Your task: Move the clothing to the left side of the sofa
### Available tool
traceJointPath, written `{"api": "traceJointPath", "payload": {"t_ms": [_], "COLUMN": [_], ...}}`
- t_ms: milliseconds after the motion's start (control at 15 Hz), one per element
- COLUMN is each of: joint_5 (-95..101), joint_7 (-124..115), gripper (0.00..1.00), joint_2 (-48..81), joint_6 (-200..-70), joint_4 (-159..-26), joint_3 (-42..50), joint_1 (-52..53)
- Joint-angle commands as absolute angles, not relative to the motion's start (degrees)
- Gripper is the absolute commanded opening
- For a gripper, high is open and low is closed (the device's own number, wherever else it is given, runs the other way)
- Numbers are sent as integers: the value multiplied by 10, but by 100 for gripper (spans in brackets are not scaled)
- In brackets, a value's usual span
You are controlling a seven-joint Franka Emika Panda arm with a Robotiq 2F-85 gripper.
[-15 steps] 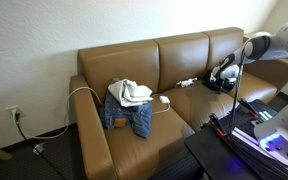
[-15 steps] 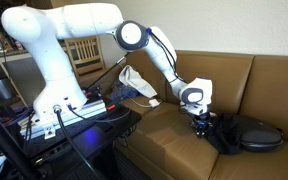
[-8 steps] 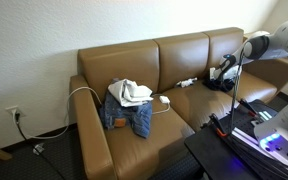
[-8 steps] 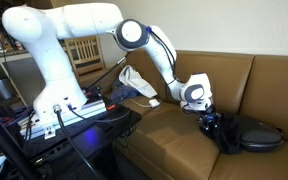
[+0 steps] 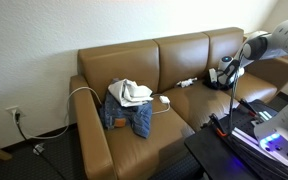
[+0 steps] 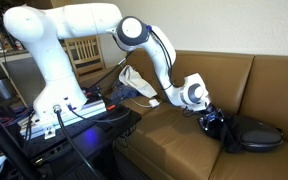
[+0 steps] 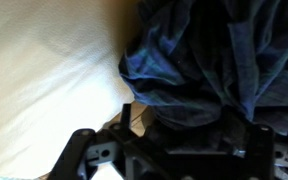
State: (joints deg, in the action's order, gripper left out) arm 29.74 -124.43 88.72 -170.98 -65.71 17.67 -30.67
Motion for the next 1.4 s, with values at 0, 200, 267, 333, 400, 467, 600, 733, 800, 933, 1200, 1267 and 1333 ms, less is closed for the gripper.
{"api": "traceJointPath", "payload": {"t_ms": [0,200,267,333,400,467,600,733,800,933,1200,1267,1333], "joint_5": [369,386,388,386,272,237,151,221,235,262,301,311,320], "joint_7": [-1184,-1074,-1038,-1025,-966,-957,-930,-992,-1008,-1030,-1074,-1088,-1097], "gripper": [100,100,100,100,100,100,100,100,100,100,58,53,45], "joint_2": [887,889,892,894,895,895,889,884,881,878,877,877,877], "joint_6": [-1732,-1715,-1709,-1709,-1731,-1736,-1751,-1743,-1733,-1717,-1687,-1687,-1683], "joint_4": [-658,-657,-654,-652,-660,-660,-673,-676,-679,-685,-683,-685,-681], "joint_3": [116,34,21,25,80,101,164,176,178,168,149,149,145], "joint_1": [-343,-382,-387,-382,-335,-321,-282,-289,-290,-303,-323,-324,-328]}}
